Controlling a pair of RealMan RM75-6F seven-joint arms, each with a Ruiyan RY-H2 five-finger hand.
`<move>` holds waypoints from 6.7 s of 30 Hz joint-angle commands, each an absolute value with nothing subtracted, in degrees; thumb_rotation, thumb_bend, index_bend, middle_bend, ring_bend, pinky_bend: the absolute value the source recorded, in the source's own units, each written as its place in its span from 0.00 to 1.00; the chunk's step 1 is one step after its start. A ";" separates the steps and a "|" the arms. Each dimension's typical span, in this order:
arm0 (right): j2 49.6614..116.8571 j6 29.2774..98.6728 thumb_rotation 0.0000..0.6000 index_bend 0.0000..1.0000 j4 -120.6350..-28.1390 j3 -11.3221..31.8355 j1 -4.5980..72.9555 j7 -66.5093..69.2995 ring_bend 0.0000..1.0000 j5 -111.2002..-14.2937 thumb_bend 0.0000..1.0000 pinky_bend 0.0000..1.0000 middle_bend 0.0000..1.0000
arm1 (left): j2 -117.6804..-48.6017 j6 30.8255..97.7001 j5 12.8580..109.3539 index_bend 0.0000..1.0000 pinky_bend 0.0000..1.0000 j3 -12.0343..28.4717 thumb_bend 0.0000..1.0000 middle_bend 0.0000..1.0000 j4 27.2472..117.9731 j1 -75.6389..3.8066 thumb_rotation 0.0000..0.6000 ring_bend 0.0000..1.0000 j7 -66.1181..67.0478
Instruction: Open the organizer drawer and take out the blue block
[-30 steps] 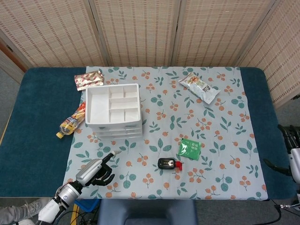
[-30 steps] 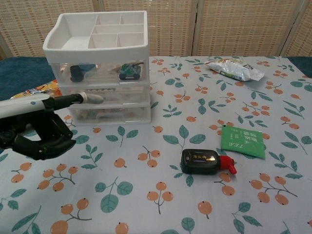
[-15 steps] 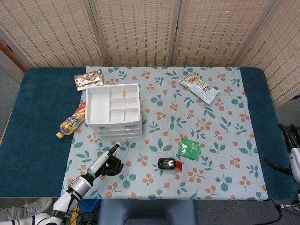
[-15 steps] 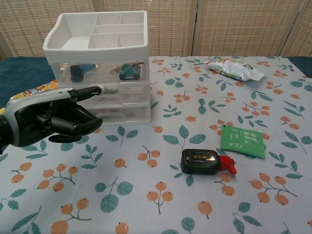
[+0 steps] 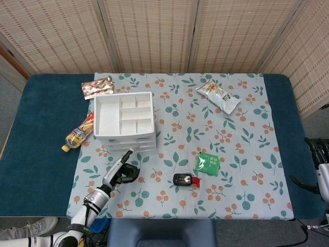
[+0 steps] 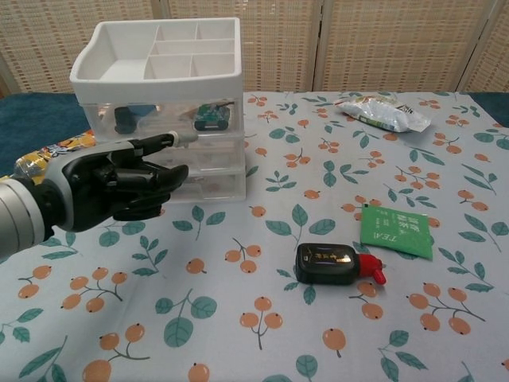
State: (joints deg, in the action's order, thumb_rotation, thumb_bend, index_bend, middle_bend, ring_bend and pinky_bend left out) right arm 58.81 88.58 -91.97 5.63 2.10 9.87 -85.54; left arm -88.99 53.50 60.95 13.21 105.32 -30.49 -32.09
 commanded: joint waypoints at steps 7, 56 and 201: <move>58.67 88.38 1.00 0.00 -91.79 5.66 2.14 10.09 0.00 -85.49 0.13 0.06 0.13 | -91.62 54.87 56.47 0.07 1.00 15.65 0.49 0.86 104.83 -30.43 1.00 0.90 -30.47; 59.33 87.49 1.00 0.00 -91.28 5.39 2.01 10.14 0.00 -84.84 0.13 0.06 0.13 | -94.72 49.63 53.59 0.14 1.00 23.09 0.49 0.86 102.86 -26.85 1.00 0.90 -43.23; 58.39 88.96 1.00 0.00 -91.15 6.50 0.65 10.67 0.00 -83.50 0.13 0.06 0.13 | -87.66 70.89 74.17 0.32 1.00 10.99 0.49 0.86 99.96 -27.47 1.00 0.90 11.78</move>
